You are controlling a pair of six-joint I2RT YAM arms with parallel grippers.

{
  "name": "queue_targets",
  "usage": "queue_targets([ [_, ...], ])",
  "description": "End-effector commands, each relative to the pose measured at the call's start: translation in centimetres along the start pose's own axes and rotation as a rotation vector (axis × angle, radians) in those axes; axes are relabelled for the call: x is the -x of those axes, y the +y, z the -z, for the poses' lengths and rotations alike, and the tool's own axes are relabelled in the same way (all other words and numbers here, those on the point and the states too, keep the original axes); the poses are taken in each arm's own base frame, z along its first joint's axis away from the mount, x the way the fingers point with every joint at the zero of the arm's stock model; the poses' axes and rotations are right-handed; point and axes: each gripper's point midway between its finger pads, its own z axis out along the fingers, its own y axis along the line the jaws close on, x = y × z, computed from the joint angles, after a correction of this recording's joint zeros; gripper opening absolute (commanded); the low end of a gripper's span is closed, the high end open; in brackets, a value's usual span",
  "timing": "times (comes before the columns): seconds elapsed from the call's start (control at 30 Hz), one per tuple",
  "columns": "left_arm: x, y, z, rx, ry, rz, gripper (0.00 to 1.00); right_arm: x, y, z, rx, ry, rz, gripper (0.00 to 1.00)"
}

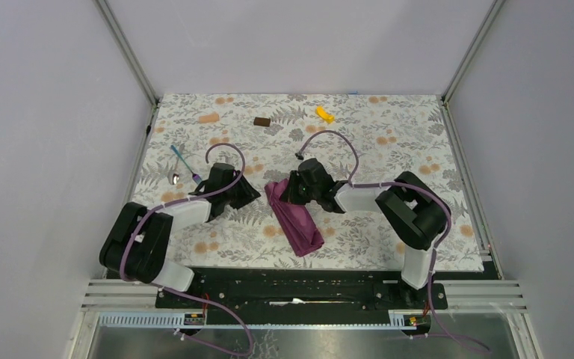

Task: Fold the napkin into a case and place the utensils inside
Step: Grasp the top corner of the smaller rectangle folded napkin from the folded napkin.

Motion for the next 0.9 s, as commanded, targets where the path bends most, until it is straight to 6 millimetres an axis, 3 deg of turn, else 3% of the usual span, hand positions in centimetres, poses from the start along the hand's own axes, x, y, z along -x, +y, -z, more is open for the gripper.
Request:
queue_targets([
  [0.0, 2.5, -0.4, -1.1, 0.005, -0.069, -0.023, 0.36, 2.5, 3.3, -1.3, 0.140, -0.055, -0.068, 0.04],
  [0.2, 1.3, -0.8, -2.7, -0.042, -0.002, -0.028, 0.29, 2.4, 2.6, -2.6, 0.121, -0.055, -0.081, 0.03],
  [0.43, 0.6, -0.2, -3.0, -0.036, 0.015, -0.036, 0.28, 3.0, 2.0, -3.5, 0.116, -0.071, -0.101, 0.03],
  [0.7, -2.0, -1.2, -4.2, -0.072, 0.083, -0.044, 0.28, 3.8, 3.8, -5.8, 0.200, -0.055, -0.151, 0.03],
  [0.8, -2.1, -0.9, -4.1, -0.064, 0.084, -0.040, 0.28, 3.8, 4.6, -5.0, 0.225, -0.042, -0.158, 0.03],
  [0.87, -1.8, -0.7, -3.9, -0.057, 0.075, -0.047, 0.28, 4.2, 4.8, -3.2, 0.212, -0.048, -0.147, 0.04],
])
